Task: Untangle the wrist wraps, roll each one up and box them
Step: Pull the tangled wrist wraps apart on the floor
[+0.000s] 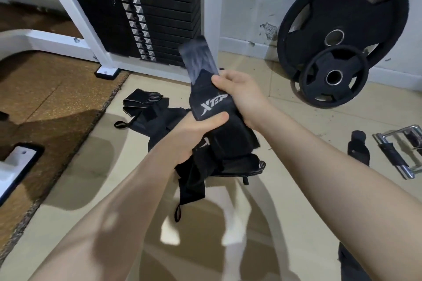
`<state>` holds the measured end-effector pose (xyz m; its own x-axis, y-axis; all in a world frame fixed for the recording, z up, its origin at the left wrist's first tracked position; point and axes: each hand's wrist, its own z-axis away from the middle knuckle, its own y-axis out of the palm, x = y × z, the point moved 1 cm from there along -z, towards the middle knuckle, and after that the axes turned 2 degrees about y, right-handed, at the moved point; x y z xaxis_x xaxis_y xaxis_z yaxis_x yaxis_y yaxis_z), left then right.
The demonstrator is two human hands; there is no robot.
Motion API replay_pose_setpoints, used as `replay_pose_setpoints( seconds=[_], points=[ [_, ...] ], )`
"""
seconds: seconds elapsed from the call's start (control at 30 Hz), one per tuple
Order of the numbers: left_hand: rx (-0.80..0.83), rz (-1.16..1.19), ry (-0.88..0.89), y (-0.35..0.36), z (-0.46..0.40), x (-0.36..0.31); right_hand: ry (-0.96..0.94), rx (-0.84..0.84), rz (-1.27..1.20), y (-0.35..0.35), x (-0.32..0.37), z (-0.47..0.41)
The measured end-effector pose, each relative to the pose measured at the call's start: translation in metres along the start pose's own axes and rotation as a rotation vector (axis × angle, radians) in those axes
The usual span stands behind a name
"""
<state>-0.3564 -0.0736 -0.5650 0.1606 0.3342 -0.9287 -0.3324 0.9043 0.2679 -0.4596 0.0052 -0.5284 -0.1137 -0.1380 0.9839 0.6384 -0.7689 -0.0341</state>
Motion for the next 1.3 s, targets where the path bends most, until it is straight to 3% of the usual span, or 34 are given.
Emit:
replay_pose_setpoints(
  seconds=[0.07, 0.13, 0.17, 0.23, 0.3, 0.4, 0.5, 0.57, 0.63, 0.67, 0.8, 0.93, 1.03, 1.17, 1.23, 1.3],
  points=[
    [-0.109, -0.012, 0.042, -0.002, 0.003, 0.001, -0.176, -0.304, 0.287, -0.001, -0.004, -0.003],
    [-0.274, 0.026, 0.058, -0.010, 0.004, -0.001, -0.139, -0.469, 0.291, -0.012, -0.016, 0.007],
    [-0.360, 0.060, 0.056, -0.015, 0.003, -0.002, -0.034, -0.455, 0.303, -0.018, -0.032, 0.014],
    [-0.477, 0.117, 0.040, -0.024, 0.002, -0.003, 0.232, -0.224, 0.367, -0.017, -0.065, 0.036],
    [-0.506, 0.135, 0.013, -0.028, 0.002, -0.005, 0.393, -0.079, 0.293, -0.007, -0.088, 0.049],
    [-0.530, 0.221, -0.044, -0.029, 0.003, -0.008, 0.469, -0.077, 0.088, 0.004, -0.096, 0.042],
    [-0.569, 0.010, -0.025, -0.036, 0.008, -0.009, 0.516, -0.085, 0.199, 0.007, -0.095, 0.034],
    [-0.573, -0.391, 0.067, -0.042, 0.012, -0.007, 0.432, -0.149, 0.423, 0.008, -0.091, 0.033],
    [-0.590, -0.814, 0.124, -0.043, 0.016, -0.004, 0.271, -0.215, 0.515, 0.010, -0.083, 0.037],
    [-0.622, -0.911, 0.139, -0.042, 0.017, -0.003, 0.184, -0.225, 0.530, 0.014, -0.079, 0.041],
    [-0.654, -0.849, 0.389, -0.036, 0.022, -0.007, -0.147, -0.163, 0.605, 0.033, -0.072, 0.058],
    [-0.605, -1.001, 0.636, -0.041, 0.020, -0.008, -0.145, -0.252, 0.491, 0.034, -0.067, 0.055],
    [-0.588, -0.928, 0.538, -0.041, 0.014, 0.003, -0.144, -0.273, 0.450, 0.026, -0.060, 0.050],
    [-0.312, -0.346, 0.215, -0.041, 0.007, 0.013, -0.263, -0.191, 0.573, 0.013, -0.054, 0.049],
    [-0.284, -0.529, 0.205, -0.042, 0.006, 0.016, -0.271, -0.189, 0.645, 0.003, -0.056, 0.043],
    [-0.347, -1.014, 0.293, -0.043, 0.004, 0.016, -0.239, -0.165, 0.755, -0.006, -0.062, 0.037]
  ],
)
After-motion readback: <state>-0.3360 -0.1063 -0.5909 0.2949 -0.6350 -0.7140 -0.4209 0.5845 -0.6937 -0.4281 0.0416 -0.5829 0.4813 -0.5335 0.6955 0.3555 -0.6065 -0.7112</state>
